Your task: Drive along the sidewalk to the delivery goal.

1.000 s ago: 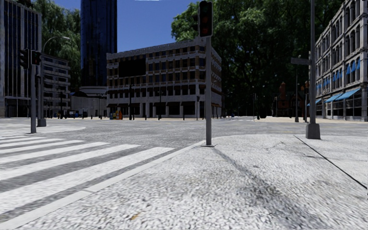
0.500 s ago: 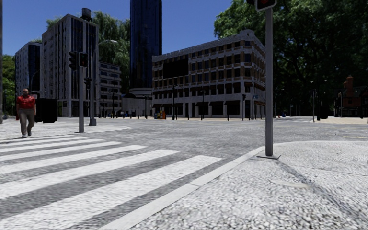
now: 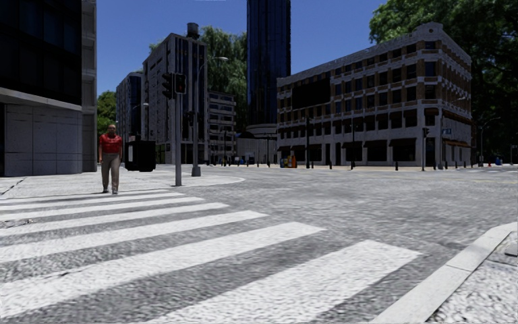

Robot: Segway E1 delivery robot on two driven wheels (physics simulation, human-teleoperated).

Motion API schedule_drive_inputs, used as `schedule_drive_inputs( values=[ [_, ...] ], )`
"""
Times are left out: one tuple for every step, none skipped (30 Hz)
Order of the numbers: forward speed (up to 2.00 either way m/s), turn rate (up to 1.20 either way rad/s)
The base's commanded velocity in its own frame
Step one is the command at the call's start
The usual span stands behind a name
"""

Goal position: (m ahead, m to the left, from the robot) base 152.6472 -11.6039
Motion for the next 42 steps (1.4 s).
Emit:
schedule_drive_inputs(
  values=[
    [1.31,0.58],
    [1.24,0.58],
    [1.24,0.58],
    [1.15,0.58],
    [1.05,0.58],
    [1.02,0.58],
    [1.02,0.58],
    [1.01,0.58],
    [1.01,0.58],
    [1.01,0.58],
    [1.02,0.58],
    [1.02,0.58],
    [1.02,0.58],
    [1.02,0.58],
    [1.02,0.58],
    [1.03,0.58],
    [1.04,0.59],
    [1.04,0.59],
    [1.08,0.59],
    [1.16,0.59],
    [1.18,0.59],
    [1.19,0.59],
    [1.19,0.59],
    [1.19,0.59],
    [1.19,0.60],
    [1.19,0.60],
    [1.19,0.60],
    [1.19,0.60],
    [1.19,0.62],
    [1.19,0.62],
    [1.19,0.62],
    [1.19,0.60],
    [1.19,0.60],
    [1.20,0.38],
    [1.20,0.16],
    [1.20,0.00],
    [1.20,0.00],
    [1.20,0.00],
    [1.21,0.00],
    [1.21,0.00],
    [1.22,-0.33],
    [1.22,-0.50]
  ],
)
